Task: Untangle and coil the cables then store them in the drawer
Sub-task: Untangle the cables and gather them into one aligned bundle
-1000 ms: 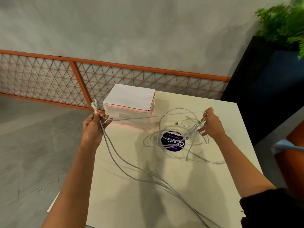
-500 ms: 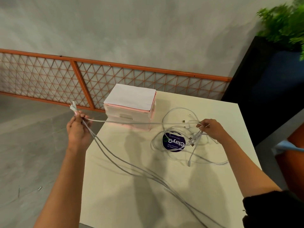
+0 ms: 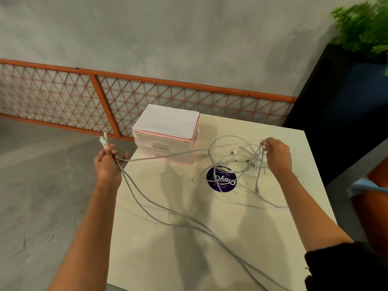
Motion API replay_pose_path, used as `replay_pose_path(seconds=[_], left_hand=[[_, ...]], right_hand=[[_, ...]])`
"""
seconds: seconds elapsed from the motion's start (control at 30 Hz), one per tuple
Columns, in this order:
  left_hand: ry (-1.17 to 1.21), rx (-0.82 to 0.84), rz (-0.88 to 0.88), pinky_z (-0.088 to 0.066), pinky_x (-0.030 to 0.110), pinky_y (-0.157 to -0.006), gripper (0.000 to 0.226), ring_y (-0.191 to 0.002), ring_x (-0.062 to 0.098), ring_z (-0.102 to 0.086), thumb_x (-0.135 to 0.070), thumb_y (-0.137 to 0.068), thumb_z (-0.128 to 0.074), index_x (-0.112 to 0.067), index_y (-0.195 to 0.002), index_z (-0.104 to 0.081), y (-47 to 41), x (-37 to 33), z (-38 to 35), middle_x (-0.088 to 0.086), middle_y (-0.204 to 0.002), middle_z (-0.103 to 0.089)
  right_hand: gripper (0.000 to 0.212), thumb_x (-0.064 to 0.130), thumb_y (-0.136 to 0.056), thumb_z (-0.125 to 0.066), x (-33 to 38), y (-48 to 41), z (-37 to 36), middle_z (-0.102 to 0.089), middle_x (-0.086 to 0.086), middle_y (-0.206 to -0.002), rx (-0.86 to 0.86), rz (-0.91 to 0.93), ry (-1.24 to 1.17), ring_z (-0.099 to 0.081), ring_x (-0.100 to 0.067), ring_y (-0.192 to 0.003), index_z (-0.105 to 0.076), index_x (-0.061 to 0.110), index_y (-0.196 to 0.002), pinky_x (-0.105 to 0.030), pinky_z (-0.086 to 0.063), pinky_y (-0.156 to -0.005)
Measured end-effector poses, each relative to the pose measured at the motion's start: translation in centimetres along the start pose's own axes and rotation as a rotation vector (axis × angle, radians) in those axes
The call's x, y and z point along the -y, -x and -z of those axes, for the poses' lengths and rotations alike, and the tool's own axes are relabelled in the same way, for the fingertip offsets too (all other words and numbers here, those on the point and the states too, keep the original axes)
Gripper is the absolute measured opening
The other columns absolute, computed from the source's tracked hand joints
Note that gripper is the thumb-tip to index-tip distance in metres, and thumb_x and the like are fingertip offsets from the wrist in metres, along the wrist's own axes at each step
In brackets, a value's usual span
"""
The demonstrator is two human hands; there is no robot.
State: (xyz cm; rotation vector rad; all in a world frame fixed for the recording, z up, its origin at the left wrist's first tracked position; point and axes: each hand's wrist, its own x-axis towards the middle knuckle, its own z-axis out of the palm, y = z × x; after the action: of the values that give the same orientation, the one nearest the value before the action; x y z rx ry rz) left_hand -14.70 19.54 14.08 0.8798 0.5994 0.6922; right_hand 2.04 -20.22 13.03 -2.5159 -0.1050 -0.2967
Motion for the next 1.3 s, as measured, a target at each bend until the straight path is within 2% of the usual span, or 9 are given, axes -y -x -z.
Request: replay_pose_path(seconds=[0.13,0.23,0.53,0.63,0.8,0.87,1.03,1.2,1.3], left_hand=[[-0.006,-0.008,-0.018,-0.039,0.013,-0.045,0.03,-0.04,0.0,-0.036,-0.02,-0.104,-0.034,-0.018,-0.078,-0.049,-0.2,0.2,0.0,-0.014,-0.048,-0.047],[0.012,0.026,-0.02,-0.03,0.012,-0.042,0.03,-0.04,0.0,-0.034,-0.018,-0.105,-0.033,-0.018,-0.078,-0.048,-0.5,0.2,0.0,-0.014,-0.049,-0.047],[-0.023,0.076,0.017,-0.021,0.012,-0.037,0.031,-0.038,0.0,-0.031,-0.02,-0.104,-0.033,-0.018,-0.078,-0.048,-0.7,0.4,-0.6,-0.015,-0.049,-0.047],[-0.055,0.099,0.025,-0.02,0.013,-0.037,0.03,-0.038,0.0,-0.03,-0.019,-0.104,-0.034,-0.018,-0.078,-0.048,-0.6,0.5,-0.9,-0.015,-0.049,-0.047],[-0.161,0.194,0.072,-0.02,0.012,-0.035,0.03,-0.036,0.0,-0.029,-0.019,-0.105,-0.032,-0.018,-0.078,-0.047,-0.1,0.8,-1.8,-0.014,-0.049,-0.046],[-0.197,0.241,0.1,-0.02,0.012,-0.035,0.031,-0.035,-0.001,-0.028,-0.019,-0.105,-0.031,-0.018,-0.078,-0.045,0.1,1.1,-2.3,-0.014,-0.049,-0.046],[-0.231,0.271,0.119,-0.018,0.012,-0.033,0.03,-0.034,-0.001,-0.027,-0.016,-0.104,-0.03,-0.017,-0.077,-0.043,0.2,1.0,-3.3,-0.014,-0.046,-0.043],[-0.215,0.273,0.118,-0.017,0.013,-0.035,0.031,-0.034,0.0,-0.026,-0.018,-0.105,-0.029,-0.018,-0.077,-0.043,0.0,0.8,-2.8,-0.013,-0.047,-0.042],[-0.219,0.298,0.138,-0.018,0.012,-0.034,0.031,-0.035,0.0,-0.026,-0.018,-0.105,-0.028,-0.018,-0.078,-0.043,0.1,1.1,-3.0,-0.011,-0.05,-0.042]], right_hand=[[0.028,0.012,-0.097,-0.04,0.7,-2.0,0.6,-0.066,-0.014,-0.088,0.142,0.069,0.015,-0.06,-0.035,-0.081,-0.059,0.017,-0.077,-0.045,-0.053,-0.075],[0.026,0.012,-0.1,-0.04,1.8,-2.4,1.5,-0.063,-0.016,-0.087,-0.044,0.187,-0.063,-0.057,-0.031,-0.078,-0.062,0.007,-0.086,-0.035,-0.045,-0.07],[0.028,0.022,-0.101,-0.041,3.4,-2.7,1.7,-0.064,-0.007,-0.077,0.002,0.175,-0.152,-0.064,-0.03,-0.074,-0.063,0.008,-0.089,-0.045,-0.053,-0.074],[0.028,0.024,-0.1,-0.043,3.3,-2.9,2.0,-0.065,-0.009,-0.074,0.153,0.159,-0.11,-0.065,-0.029,-0.07,-0.063,0.013,-0.084,-0.046,-0.053,-0.077],[0.025,0.026,-0.099,-0.047,5.2,-2.0,2.2,-0.059,0.001,-0.064,0.36,0.272,-0.236,-0.058,-0.009,-0.057,-0.068,0.012,-0.095,-0.018,-0.049,-0.063],[0.026,0.027,-0.1,-0.047,5.7,-1.4,1.7,-0.058,0.0,-0.063,0.44,0.309,-0.273,-0.055,-0.005,-0.055,-0.068,0.012,-0.098,-0.016,-0.047,-0.061],[0.029,0.028,-0.103,-0.036,5.9,-1.6,0.7,-0.051,0.002,-0.063,-0.003,0.201,-0.357,-0.048,-0.006,-0.055,-0.057,0.016,-0.087,-0.019,-0.038,-0.056],[0.03,0.027,-0.103,-0.034,6.5,-2.3,1.8,-0.065,-0.013,-0.063,0.408,0.093,-0.242,-0.061,-0.015,-0.048,-0.04,0.02,-0.075,-0.02,-0.046,-0.047],[0.007,0.009,-0.097,-0.05,7.1,-1.9,2.3,-0.068,-0.019,-0.083,0.624,0.092,-0.385,-0.069,-0.024,-0.07,-0.05,0.008,-0.09,-0.025,-0.059,-0.067]])
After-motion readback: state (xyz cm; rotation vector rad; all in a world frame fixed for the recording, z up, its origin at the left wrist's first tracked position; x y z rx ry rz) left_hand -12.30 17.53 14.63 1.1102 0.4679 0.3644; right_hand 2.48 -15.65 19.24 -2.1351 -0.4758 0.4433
